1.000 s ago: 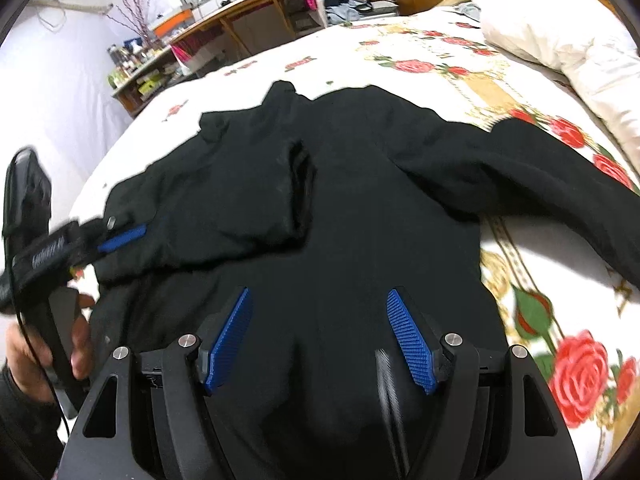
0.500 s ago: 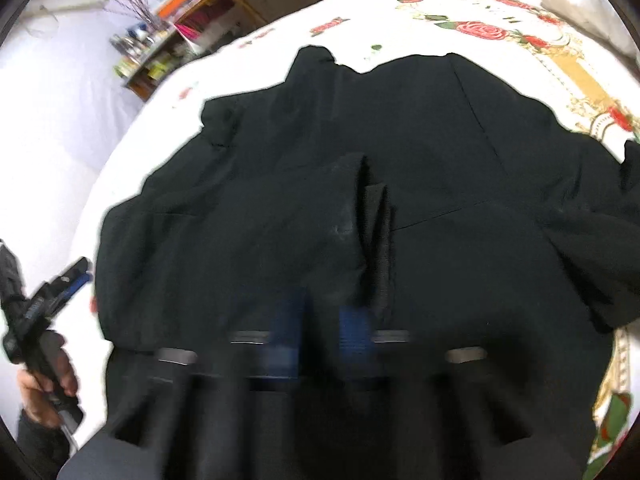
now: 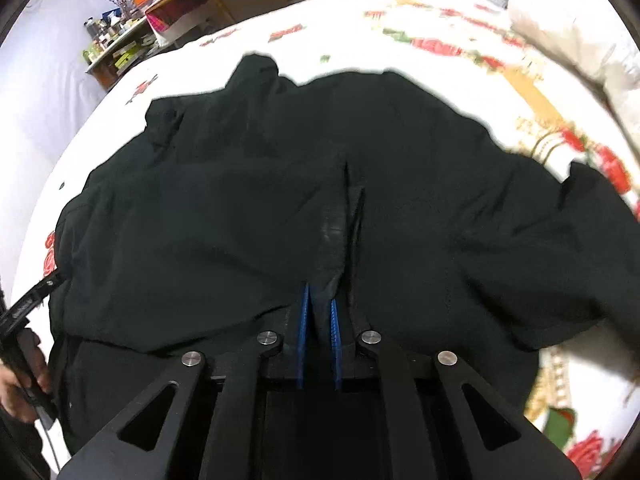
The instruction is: Fold large clothes
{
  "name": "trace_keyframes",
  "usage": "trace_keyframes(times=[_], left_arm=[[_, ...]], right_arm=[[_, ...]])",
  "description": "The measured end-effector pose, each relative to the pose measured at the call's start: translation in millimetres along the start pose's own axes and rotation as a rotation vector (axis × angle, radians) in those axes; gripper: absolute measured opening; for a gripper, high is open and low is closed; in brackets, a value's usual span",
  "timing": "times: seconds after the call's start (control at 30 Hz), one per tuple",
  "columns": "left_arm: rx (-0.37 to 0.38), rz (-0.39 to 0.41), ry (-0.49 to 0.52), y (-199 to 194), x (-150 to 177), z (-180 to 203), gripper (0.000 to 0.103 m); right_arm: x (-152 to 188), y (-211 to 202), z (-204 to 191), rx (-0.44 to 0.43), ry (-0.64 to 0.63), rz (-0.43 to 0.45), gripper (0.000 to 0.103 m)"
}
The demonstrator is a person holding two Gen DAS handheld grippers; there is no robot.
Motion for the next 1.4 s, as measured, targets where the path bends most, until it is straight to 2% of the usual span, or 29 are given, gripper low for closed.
trace_keyframes(times=[0.13,0.23,0.33,0.43,0.53,0.6,0.7,0.8,0.83,0.93,0.97,1.0,1.07,1.1,1.13,1.4], left_arm=[[0.005,0.060,0.000,-9,-19,1,0.079],[-0.013,0.015,-0.012,13,-24,2,0.075],[-0.068,-0.026,0.008,39,-17,4,0.075],[-0.102,-0.015,0.062,47,-11,10,0.077],[-0.114,-0.016,0.070,40,-13,12,0.075],[-0.085,0.015,0.055,20,-12,10,0.073],[-0.050,0.041,0.026,1,3,0,0.073],[-0.090,-0.020,0.047,15,25,-10,0.073],[-0.098,-0.020,0.057,16,28,-10,0.073],[-0.100,-0.021,0.060,-1,27,-3,0.073],[-0.088,-0.022,0.052,-8,28,-1,0.073],[-0.075,-0.021,0.045,-17,31,0,0.073],[-0.058,-0.012,0.042,-33,41,2,0.073],[-0.052,-0.010,0.041,-40,46,3,0.073],[-0.046,-0.013,0.038,-49,54,5,0.073],[-0.035,-0.051,0.040,-101,126,14,0.073]], right_arm=[[-12,-34,-4,0.083,-0.022,0.130,0.014],[-24,-38,-12,0.068,-0.026,0.172,0.014],[-30,-6,-24,0.014,-0.057,0.099,0.014],[-23,41,-18,0.007,-0.054,-0.043,0.014],[-19,40,-13,0.000,-0.054,-0.024,0.014],[-17,24,-16,0.031,-0.067,-0.002,0.014],[-7,1,-21,0.022,-0.083,0.055,0.014],[11,13,-23,0.002,-0.089,0.007,0.015],[17,19,-25,0.003,-0.094,-0.017,0.014],[19,8,-23,0.023,-0.096,-0.010,0.015],[20,1,-23,0.020,-0.094,-0.006,0.016],[23,-6,-23,0.017,-0.094,-0.001,0.022],[35,-25,-18,0.017,-0.081,0.024,0.039],[43,-33,-16,0.018,-0.074,0.034,0.054],[51,-40,-13,0.017,-0.067,0.042,0.064],[131,-98,32,0.044,0.064,0.024,0.066]])
Point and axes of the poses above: each gripper's, at about its wrist camera, not at the fingertips, and y roughly the way its jaws point, z to its right, x to its underside, the point moved 2 cm from there along y, roughly the way its jaws point, and after that the axes turned 10 degrees about -y, right-handed, at the moved point
